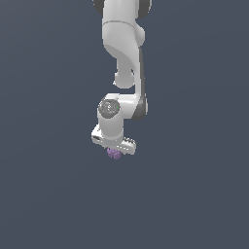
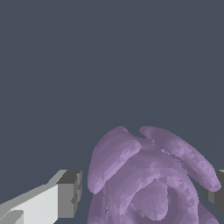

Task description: Pick up the object and move it to a goal position.

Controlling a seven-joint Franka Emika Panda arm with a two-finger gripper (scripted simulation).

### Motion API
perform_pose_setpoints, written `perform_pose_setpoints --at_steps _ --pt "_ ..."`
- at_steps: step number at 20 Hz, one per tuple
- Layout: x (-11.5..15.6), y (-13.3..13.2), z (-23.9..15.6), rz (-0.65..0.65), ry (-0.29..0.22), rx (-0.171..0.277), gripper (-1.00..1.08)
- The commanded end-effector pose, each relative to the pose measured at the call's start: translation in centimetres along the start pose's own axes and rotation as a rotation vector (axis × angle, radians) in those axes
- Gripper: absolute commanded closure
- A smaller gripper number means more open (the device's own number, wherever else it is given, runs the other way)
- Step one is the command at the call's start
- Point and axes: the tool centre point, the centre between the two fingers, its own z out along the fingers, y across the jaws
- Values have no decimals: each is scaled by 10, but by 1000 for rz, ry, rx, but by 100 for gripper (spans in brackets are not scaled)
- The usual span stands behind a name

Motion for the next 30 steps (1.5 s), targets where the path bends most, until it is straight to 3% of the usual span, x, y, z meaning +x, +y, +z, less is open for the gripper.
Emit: perform_pose_setpoints --at_steps 1,2,3,18,30 --pt "1 0 4 0 2 0 -92" --pt "1 0 4 0 2 0 -92" --pt "1 0 4 0 2 0 108" --pt "5 -4 2 0 3 1 108" --pt "37 -38 -9 0 2 1 108"
